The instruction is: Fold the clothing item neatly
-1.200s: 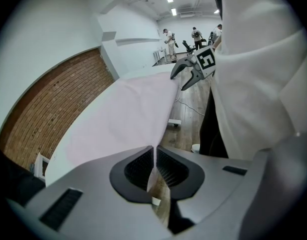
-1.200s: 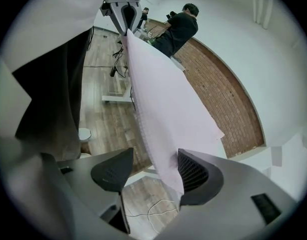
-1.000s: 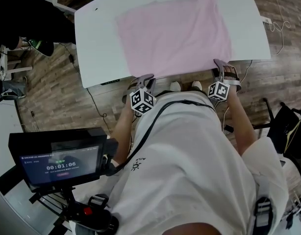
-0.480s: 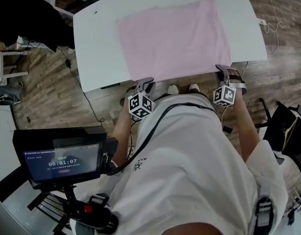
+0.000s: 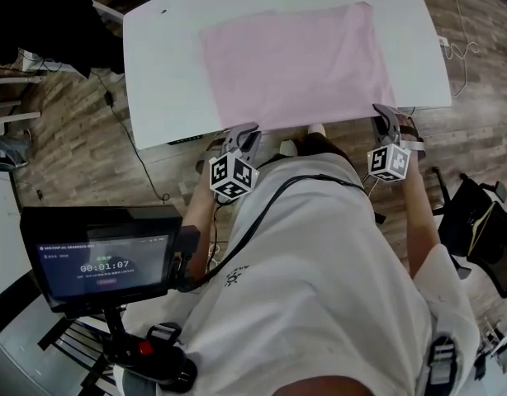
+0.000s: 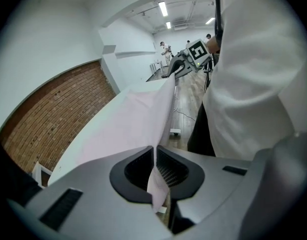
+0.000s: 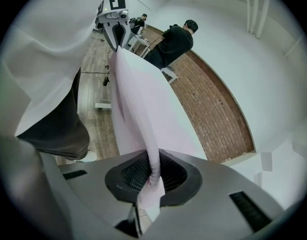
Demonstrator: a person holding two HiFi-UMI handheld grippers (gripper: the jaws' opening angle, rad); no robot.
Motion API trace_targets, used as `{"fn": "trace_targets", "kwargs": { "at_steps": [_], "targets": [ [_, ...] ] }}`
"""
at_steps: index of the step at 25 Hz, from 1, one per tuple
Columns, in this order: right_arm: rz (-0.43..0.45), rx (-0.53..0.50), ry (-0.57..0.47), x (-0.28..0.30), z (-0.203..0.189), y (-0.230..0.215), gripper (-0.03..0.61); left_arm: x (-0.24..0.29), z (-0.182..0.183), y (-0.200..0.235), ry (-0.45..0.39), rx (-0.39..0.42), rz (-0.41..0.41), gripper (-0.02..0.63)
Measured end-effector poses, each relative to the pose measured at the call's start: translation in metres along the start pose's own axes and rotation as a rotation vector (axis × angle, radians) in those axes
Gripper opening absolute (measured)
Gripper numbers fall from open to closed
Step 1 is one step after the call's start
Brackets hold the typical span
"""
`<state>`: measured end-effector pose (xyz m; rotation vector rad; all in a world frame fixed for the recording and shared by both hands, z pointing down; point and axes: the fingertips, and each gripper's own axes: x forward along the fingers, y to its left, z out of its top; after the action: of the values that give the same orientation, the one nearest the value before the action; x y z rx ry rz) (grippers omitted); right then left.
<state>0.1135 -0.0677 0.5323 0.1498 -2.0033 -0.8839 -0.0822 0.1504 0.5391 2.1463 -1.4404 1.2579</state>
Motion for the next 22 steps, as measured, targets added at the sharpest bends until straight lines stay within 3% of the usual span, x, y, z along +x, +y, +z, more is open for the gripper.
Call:
{"fn": "trace_targets", "kwargs": {
  "at_steps": [11, 22],
  "targets": [
    [-0.029, -0.105, -0.091, -0.006, 0.027, -0.055, 0.040, -0.029, 0.027, 0.045, 0.006, 0.064, 0.117, 0.023],
    [-0.021, -0.205, -0.171, 0.016, 0.073, -0.108, 0.040, -0.050, 0.033, 0.117, 0.073, 0.208, 0.195, 0.023]
  ]
}}
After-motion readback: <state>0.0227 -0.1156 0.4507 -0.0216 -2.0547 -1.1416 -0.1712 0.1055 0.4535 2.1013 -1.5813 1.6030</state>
